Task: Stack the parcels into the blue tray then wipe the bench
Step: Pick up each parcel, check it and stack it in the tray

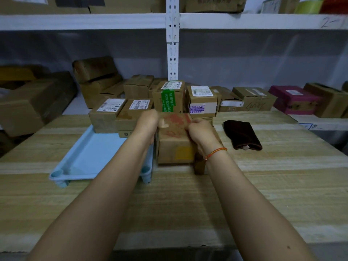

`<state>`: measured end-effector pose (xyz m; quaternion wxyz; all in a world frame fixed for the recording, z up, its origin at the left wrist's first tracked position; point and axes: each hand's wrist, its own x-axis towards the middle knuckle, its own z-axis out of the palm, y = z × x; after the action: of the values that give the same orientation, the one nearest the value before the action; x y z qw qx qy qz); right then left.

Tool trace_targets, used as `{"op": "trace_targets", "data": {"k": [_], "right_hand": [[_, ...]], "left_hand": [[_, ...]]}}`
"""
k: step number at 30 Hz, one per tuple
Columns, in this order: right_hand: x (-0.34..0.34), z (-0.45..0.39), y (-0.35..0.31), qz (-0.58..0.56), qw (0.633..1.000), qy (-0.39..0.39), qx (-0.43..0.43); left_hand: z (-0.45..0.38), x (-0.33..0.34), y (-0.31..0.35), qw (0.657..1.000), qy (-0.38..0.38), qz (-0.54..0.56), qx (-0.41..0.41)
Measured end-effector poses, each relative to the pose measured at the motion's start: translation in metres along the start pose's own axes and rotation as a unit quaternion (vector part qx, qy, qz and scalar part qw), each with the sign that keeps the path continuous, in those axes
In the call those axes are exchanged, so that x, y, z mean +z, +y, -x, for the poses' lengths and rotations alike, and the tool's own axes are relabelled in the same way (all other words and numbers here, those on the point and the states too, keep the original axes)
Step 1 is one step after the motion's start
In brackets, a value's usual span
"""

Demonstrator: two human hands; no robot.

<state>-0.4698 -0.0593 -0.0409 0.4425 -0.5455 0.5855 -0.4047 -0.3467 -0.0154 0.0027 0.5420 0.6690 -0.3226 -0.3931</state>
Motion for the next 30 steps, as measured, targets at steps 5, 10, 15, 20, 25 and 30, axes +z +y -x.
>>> {"op": "trace_targets", "data": {"k": [5, 10, 15, 20, 25, 30], "right_hand": [[-0.016, 0.01, -0.012, -0.168, 0.985, -0.025, -0.013], [-0.022, 0.016, -0.011, -0.196, 0.979, -0.048, 0.003], [-0.02, 0.023, -0.009, -0.193, 0.978, -0.084, -0.002], [-0.016, 0.018, -0.008, -0.121, 0.988, -0.09, -0.037], [-0.019, 0.015, 0.0, -0.191, 0.977, -0.078, -0.053], [-0.018, 0.017, 0.009, -0.234, 0.963, -0.117, -0.058]], "left_hand": [[0.002, -0.003, 0.013, 0.997, 0.037, 0.059, 0.043], [0.007, 0.001, 0.017, 0.99, 0.049, 0.079, 0.109], [0.013, 0.008, 0.013, 0.983, 0.015, 0.087, 0.16], [0.017, 0.009, 0.005, 0.976, 0.008, 0.104, 0.192], [0.018, 0.0, 0.002, 0.966, 0.023, 0.175, 0.191], [0.012, -0.008, -0.012, 0.987, -0.029, 0.078, 0.139]]}}
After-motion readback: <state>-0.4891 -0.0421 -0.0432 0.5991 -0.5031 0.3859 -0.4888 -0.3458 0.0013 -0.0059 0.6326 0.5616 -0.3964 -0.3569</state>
